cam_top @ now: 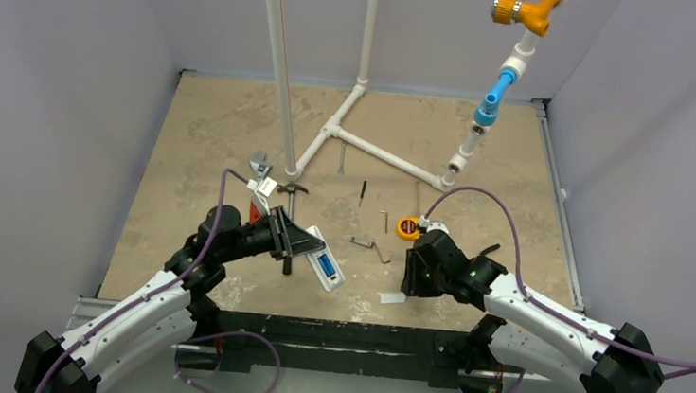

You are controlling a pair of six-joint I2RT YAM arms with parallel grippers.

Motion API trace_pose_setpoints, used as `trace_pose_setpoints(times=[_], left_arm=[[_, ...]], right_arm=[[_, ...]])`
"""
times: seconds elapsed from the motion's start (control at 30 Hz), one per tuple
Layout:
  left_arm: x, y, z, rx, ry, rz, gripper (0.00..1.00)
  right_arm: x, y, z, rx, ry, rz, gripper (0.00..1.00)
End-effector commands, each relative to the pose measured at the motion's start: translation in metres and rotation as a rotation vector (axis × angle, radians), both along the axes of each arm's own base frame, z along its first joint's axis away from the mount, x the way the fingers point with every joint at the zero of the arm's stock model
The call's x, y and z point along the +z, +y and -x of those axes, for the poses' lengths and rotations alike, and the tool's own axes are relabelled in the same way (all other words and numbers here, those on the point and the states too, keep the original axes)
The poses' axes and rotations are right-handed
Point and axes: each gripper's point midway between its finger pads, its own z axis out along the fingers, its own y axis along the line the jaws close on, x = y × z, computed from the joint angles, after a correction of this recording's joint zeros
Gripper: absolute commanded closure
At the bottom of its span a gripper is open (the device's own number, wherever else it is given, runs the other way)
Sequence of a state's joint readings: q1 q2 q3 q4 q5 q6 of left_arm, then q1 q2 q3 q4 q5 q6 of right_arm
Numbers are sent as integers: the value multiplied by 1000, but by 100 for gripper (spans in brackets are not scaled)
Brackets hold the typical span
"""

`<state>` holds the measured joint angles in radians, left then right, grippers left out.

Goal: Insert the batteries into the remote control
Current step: Adjust the battery cover at the center of the board.

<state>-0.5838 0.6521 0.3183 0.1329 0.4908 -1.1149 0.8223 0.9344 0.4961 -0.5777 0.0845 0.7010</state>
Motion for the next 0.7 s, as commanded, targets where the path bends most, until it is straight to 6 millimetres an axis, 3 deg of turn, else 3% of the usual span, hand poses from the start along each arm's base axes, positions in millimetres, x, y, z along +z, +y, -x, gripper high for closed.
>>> trace_pose_setpoints(times=[0.0, 0.3, 0.67], left_arm=[[27, -3, -1, -14, -74, 50, 100], [24, -2, -1, -11, -67, 46, 100], [23, -1, 0, -8, -67, 46, 100]], right_arm=[[-6, 5, 9, -6, 63, -33, 67], [-19, 12, 17, 33, 120, -38, 82], [-15, 15, 10, 17, 93, -57, 92]])
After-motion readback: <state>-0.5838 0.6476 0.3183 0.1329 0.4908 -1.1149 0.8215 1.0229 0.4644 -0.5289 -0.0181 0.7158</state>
